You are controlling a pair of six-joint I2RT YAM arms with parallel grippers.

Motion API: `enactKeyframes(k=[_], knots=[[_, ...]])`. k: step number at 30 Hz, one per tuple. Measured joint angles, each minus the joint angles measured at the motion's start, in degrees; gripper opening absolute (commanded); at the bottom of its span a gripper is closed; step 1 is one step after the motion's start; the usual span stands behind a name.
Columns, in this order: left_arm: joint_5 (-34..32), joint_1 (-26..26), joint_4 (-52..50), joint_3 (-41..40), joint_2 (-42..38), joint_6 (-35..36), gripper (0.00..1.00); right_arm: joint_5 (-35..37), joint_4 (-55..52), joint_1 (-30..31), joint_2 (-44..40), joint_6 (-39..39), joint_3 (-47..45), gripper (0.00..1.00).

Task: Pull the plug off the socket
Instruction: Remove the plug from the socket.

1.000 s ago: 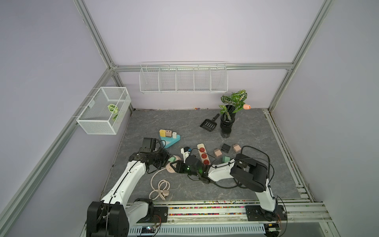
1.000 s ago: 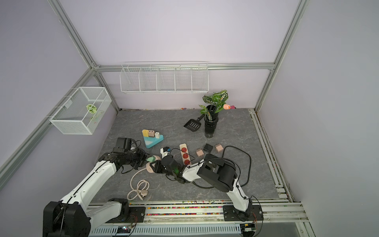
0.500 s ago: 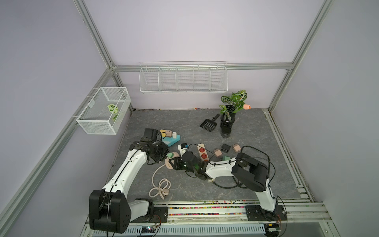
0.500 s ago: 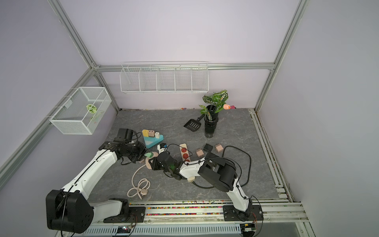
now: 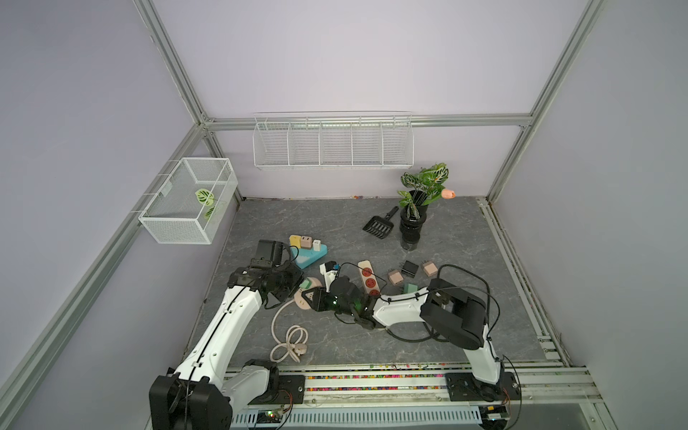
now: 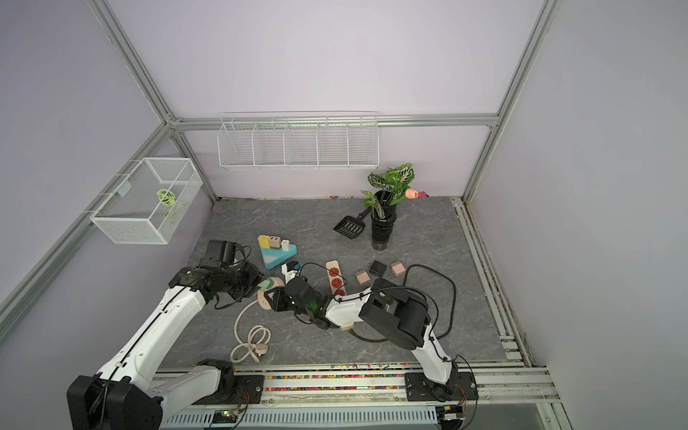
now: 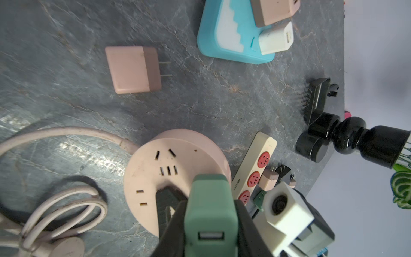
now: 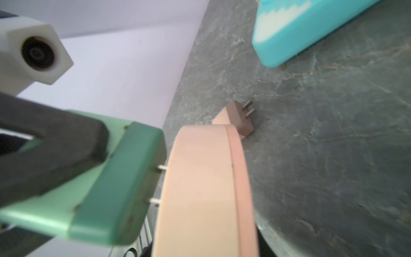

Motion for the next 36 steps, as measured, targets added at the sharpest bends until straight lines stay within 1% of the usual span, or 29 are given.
enactKeyframes(k=[2,5,9,12,18,23,26,29,33,35,36], knots=[[0.0,-0.3,0.4,-0.7,-0.9,-0.3,0.0,0.0,0.5,0.0,-0.2,0.4,-0.5,0.0],[0.2,-0.6,3.8,-5.2,-3.3,-2.1,0.0,-0.7,0.1,0.0,-0.3,0.8,-1.3,0.0],[1.0,-0.7,5.9,-8.1,-3.6,-3.3,0.0,-1.2,-1.0,0.2,0.0,1.7,-2.0,0.0],[0.7,-0.7,5.7,-7.5,-3.6,-3.4,0.0,-1.1,-0.6,0.2,0.0,3.1,-1.9,0.0],[-1.7,-1.1,1.6,-1.9,-2.4,-1.0,0.0,-0.4,1.1,0.2,-0.2,4.1,-0.6,0.0],[0.2,-1.1,1.9,-1.4,0.7,-0.8,0.0,0.1,1.3,0.0,-0.2,5.4,-1.6,0.0],[1.3,-1.1,6.1,-5.9,-0.8,-2.8,0.0,-0.5,-1.1,-0.3,-0.2,4.7,-1.5,0.0],[1.0,-0.4,8.5,-9.2,-2.6,-4.4,0.0,-0.2,-7.7,-0.2,-0.2,0.2,0.7,0.0],[2.7,2.8,6.4,-6.2,-0.4,-2.7,0.0,0.1,-9.0,-0.2,-0.4,-5.0,1.3,0.0],[-1.2,4.9,5.3,-2.4,1.7,-0.7,0.0,0.9,-9.9,-0.8,-0.5,-4.2,0.0,0.0],[-3.1,6.3,5.3,0.1,2.6,0.1,0.0,0.4,-8.3,-1.4,-0.5,-2.5,-1.5,0.0]])
